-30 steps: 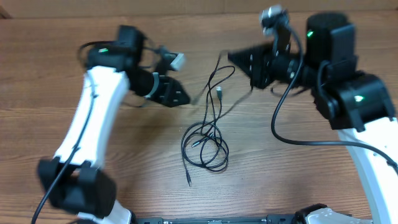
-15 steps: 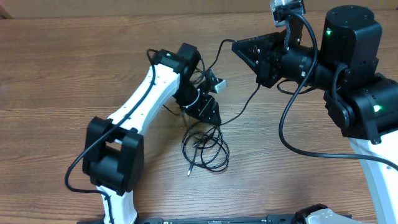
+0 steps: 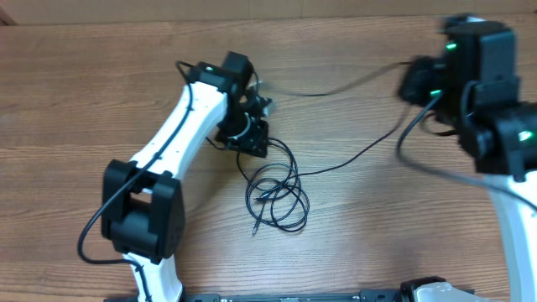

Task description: Untangle cables

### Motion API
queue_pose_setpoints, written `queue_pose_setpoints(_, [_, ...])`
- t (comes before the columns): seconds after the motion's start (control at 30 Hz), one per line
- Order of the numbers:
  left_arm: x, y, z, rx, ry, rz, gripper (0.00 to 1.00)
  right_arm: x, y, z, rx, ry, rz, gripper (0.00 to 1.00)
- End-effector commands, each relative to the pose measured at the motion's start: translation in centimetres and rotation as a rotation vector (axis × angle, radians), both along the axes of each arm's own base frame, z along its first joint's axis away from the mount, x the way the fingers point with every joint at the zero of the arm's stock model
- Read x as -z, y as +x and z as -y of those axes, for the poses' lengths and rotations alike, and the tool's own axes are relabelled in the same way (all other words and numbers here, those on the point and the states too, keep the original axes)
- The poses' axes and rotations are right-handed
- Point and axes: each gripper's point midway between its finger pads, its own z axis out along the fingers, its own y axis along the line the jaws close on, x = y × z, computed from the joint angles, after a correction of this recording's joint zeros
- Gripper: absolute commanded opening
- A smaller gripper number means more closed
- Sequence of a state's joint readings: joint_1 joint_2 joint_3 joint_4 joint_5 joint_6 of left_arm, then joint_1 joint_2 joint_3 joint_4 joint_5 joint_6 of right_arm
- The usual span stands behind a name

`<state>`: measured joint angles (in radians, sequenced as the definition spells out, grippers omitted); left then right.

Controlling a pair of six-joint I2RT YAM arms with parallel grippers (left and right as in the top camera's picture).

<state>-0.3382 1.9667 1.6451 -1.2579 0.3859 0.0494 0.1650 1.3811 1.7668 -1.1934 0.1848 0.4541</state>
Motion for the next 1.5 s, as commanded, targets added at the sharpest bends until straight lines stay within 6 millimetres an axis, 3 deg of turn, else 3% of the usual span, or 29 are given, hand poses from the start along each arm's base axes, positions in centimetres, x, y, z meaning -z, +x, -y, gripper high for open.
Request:
queue_pose_setpoints(0.0, [-1.7, 0.7, -2.2, -0.128, 0.042, 0.022, 0.37, -0.1, -0.6, 7.4, 0.372, 0.035, 0.014, 0.04])
queue_pose_setpoints(0.1, [-1.6, 0.4, -2.7, -0.179, 0.056, -0.016, 0.41, 1.1, -0.8, 7.4, 0.333, 0.128, -0.045, 0.04])
queue_pose_setpoints(0.23, [-1.6, -0.5, -2.6, -0.204, 0.074, -0.058, 0.49, 2.9, -1.2, 5.7, 0.186, 0.139, -0.146, 0.07])
queue_pose_setpoints(0.27, [-1.5, -0.8, -2.6, -0.201, 0.084, -0.067, 0.51, 3.4, -1.3, 5.3, 0.150, 0.135, -0.171, 0.14])
queue_pose_setpoints(0.3, [-1.5, -1.3, -2.5, -0.194, 0.092, -0.080, 0.56, 4.0, -1.7, 4.8, 0.099, 0.128, -0.210, 0.36])
queue_pose_setpoints(0.33, [-1.5, -1.5, -2.5, -0.194, 0.099, -0.091, 0.57, 4.5, -2.0, 4.6, 0.078, 0.121, -0.235, 0.50])
queue_pose_setpoints(0.43, [-0.9, -2.1, -3.2, -0.223, 0.167, -0.113, 0.58, 5.4, -2.7, 4.5, 0.050, 0.104, -0.296, 0.62])
queue_pose_setpoints(0.67, [2.3, -3.7, -4.8, -0.337, 0.281, -0.176, 0.64, 6.3, -3.6, 4.3, 0.046, 0.111, -0.355, 0.65])
queue_pose_setpoints(0.97, [6.6, -3.7, -1.8, -0.341, 0.150, -0.150, 0.59, 6.4, -3.6, 3.7, 0.028, 0.136, -0.357, 0.65])
queue_pose_setpoints(1.17, [7.9, -2.2, -0.3, -0.323, 0.102, -0.054, 0.56, 6.4, -3.6, 3.7, 0.028, 0.136, -0.360, 0.65])
queue_pose_setpoints(1.27, [8.1, -1.4, -0.4, -0.318, 0.124, -0.005, 0.46, 6.5, -3.8, 3.7, 0.028, 0.136, -0.367, 0.65])
queue_pose_setpoints(1.47, [8.2, -1.3, -0.6, -0.316, 0.143, 0.008, 0.06, 6.6, -3.9, 3.7, 0.029, 0.136, -0.375, 0.64])
